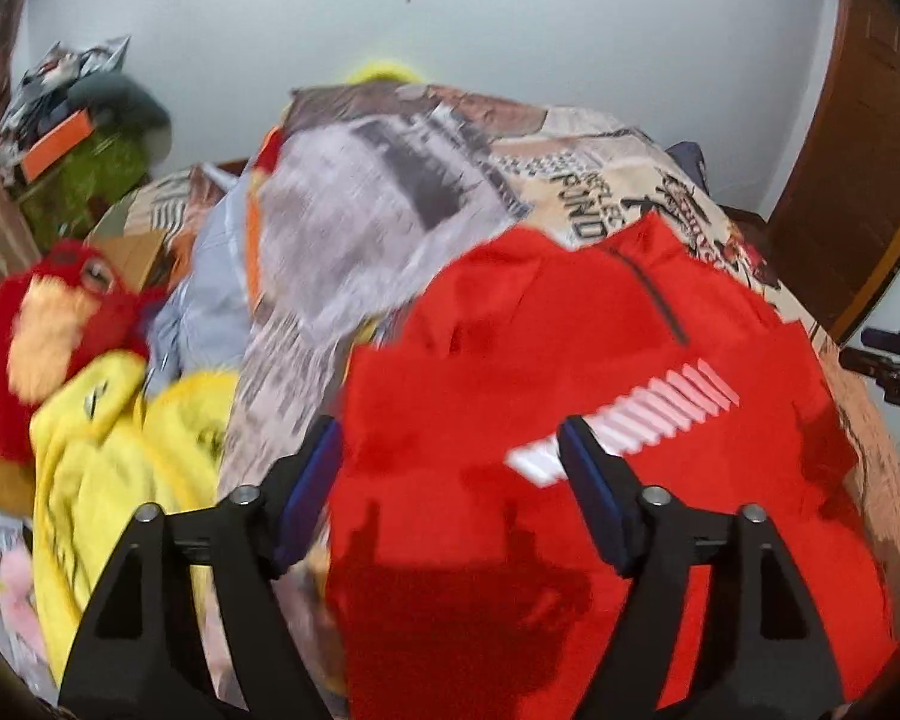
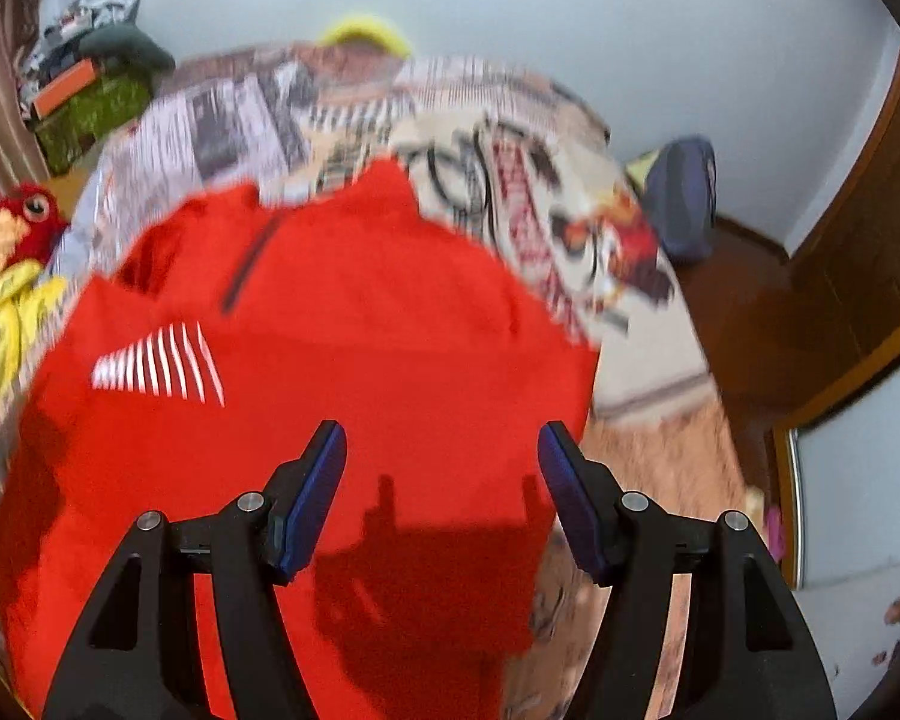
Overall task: Fold large clothes
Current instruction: 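Grasp the jacket hem with both tools and lift it toward the collar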
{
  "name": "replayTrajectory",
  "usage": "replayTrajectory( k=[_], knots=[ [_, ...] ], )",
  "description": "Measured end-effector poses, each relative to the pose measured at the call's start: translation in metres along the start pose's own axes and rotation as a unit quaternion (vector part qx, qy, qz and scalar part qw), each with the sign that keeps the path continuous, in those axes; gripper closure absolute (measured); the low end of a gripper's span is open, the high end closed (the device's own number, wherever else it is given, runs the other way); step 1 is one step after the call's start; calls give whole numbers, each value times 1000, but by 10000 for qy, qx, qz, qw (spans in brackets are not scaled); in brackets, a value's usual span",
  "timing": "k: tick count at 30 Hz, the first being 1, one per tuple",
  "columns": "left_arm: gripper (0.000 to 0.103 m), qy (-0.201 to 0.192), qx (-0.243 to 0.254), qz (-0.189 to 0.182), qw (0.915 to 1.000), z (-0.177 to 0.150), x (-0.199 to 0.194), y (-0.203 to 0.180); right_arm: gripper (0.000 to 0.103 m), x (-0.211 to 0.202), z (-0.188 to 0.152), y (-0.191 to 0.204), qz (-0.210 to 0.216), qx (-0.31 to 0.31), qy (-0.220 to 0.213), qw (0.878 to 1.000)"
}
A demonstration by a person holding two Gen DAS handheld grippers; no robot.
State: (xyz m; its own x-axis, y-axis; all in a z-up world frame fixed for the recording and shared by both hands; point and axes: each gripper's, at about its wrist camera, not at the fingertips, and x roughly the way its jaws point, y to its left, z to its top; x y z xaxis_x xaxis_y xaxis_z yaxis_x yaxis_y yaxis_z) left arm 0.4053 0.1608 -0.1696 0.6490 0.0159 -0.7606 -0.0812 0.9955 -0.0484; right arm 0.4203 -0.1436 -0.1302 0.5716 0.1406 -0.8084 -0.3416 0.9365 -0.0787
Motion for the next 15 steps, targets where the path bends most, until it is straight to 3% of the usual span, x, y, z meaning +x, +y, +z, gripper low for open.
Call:
replayTrajectory(
  k=[4,7,15],
  knots=[
    [23,-7,244,-41,9997,28,28,-9,40,20,27,-5,92,127,-41,9999],
    [23,128,307,-52,9994,43,59,-8,40,53,43,-14,261,400,200,9987],
    [23,478,-98,-37,9988,62,148,6,40,123,65,-25,469,679,562,9950]
  ],
)
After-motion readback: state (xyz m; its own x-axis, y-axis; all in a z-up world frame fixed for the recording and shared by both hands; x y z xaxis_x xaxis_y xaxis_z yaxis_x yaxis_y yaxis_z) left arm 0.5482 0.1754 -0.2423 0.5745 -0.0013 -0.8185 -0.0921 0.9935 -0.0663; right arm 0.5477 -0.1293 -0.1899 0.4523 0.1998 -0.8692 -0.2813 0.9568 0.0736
